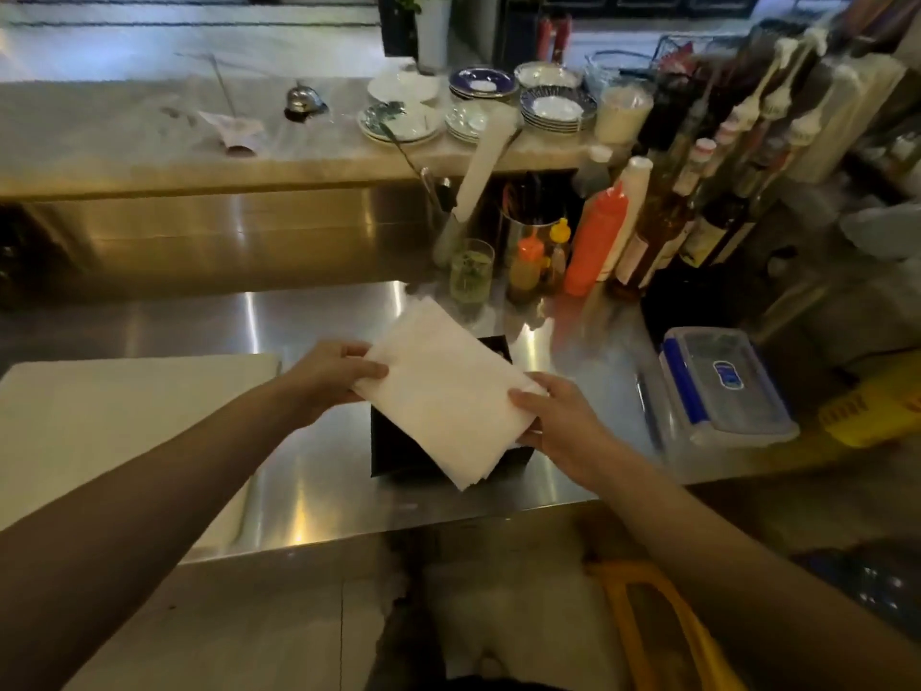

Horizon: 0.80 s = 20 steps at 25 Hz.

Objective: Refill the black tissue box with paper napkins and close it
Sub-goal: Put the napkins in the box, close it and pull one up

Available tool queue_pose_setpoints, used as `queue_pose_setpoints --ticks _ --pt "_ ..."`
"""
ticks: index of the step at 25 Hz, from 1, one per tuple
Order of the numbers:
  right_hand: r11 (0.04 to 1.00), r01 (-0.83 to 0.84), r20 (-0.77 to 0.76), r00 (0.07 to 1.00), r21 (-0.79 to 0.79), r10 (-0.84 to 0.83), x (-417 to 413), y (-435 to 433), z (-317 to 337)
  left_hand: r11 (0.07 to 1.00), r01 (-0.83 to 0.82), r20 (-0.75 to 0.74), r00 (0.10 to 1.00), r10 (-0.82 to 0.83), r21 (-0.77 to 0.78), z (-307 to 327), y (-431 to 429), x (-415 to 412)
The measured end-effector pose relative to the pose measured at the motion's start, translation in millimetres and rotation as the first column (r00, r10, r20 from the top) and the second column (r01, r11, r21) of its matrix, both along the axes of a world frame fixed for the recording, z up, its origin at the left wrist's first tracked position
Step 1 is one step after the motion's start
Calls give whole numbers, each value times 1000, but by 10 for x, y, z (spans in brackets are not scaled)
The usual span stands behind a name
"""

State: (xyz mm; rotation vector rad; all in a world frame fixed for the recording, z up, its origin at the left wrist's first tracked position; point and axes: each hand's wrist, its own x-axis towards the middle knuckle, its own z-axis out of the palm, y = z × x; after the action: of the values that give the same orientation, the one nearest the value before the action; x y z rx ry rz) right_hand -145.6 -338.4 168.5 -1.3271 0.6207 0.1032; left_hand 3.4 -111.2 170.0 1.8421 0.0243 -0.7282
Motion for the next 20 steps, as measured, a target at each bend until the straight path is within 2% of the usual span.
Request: queue_pose_setpoints --ticks 4,10,16,20 --pt "992 89 -112 989 -90 -99 101 32 -458 991 118 -50 992 -114 66 -357 -190 351" --pt "969 149 -209 959 -196 -190 173 -31 -804 966 235 -89 970 -226 109 -769 -422 665" --pt "956 151 -242 947 -252 -213 187 -158 -1004 927 312 95 937 -337 209 -991 -738 818" --pt "927 42 -295 942 -374 -162 149 -202 -1185 886 328 231 882 -411 328 -1070 -979 867"
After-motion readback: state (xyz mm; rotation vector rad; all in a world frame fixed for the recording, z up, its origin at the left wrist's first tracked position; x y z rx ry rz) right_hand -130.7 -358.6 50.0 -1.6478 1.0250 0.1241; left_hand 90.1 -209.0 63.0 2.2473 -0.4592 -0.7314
